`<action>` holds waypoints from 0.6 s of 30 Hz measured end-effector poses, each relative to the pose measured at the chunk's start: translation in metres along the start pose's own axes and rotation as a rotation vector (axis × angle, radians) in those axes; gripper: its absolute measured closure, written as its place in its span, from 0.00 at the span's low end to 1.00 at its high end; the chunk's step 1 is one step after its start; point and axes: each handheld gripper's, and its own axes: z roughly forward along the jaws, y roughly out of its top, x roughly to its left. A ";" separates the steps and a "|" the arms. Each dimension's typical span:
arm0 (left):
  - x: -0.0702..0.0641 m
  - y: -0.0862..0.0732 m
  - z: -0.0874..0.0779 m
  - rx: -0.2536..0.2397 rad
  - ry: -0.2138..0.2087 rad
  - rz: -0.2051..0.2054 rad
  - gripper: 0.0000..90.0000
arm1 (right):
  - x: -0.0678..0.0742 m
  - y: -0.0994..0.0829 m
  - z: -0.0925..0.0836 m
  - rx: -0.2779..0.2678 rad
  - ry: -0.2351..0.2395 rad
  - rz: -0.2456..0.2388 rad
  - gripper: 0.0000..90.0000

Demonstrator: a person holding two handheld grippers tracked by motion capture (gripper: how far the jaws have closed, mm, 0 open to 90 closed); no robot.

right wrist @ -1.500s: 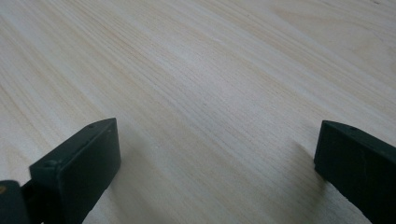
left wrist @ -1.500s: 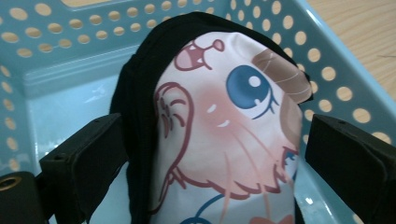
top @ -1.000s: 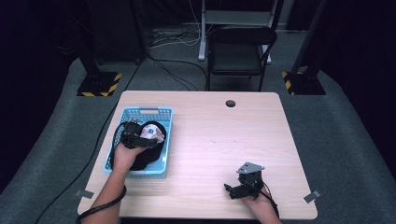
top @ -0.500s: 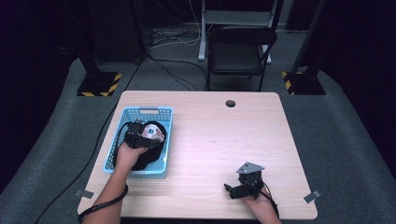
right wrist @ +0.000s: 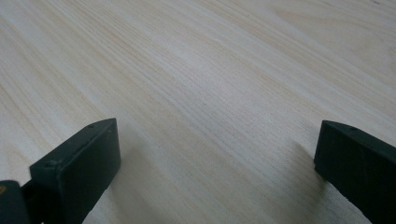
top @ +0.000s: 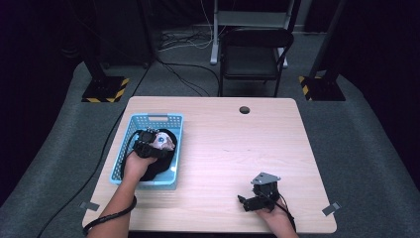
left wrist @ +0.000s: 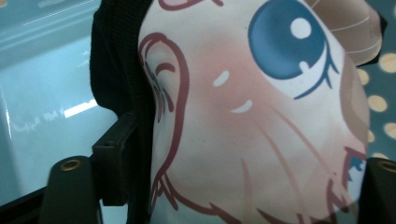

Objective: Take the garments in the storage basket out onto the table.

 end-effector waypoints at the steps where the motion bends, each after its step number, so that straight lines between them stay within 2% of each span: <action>1: -0.001 0.000 -0.001 -0.003 0.001 0.004 0.33 | 0.000 0.000 0.000 0.000 0.000 0.000 0.00; 6: -0.003 0.001 -0.006 -0.022 0.006 0.031 0.39 | 0.000 0.000 0.000 0.000 0.000 0.000 0.00; 14: -0.006 -0.002 -0.015 -0.068 0.008 0.036 0.41 | 0.000 0.000 0.000 0.000 0.000 -0.001 0.00; 18: -0.009 -0.007 -0.022 -0.096 0.004 0.056 0.42 | 0.000 0.000 0.000 0.001 0.000 0.000 0.00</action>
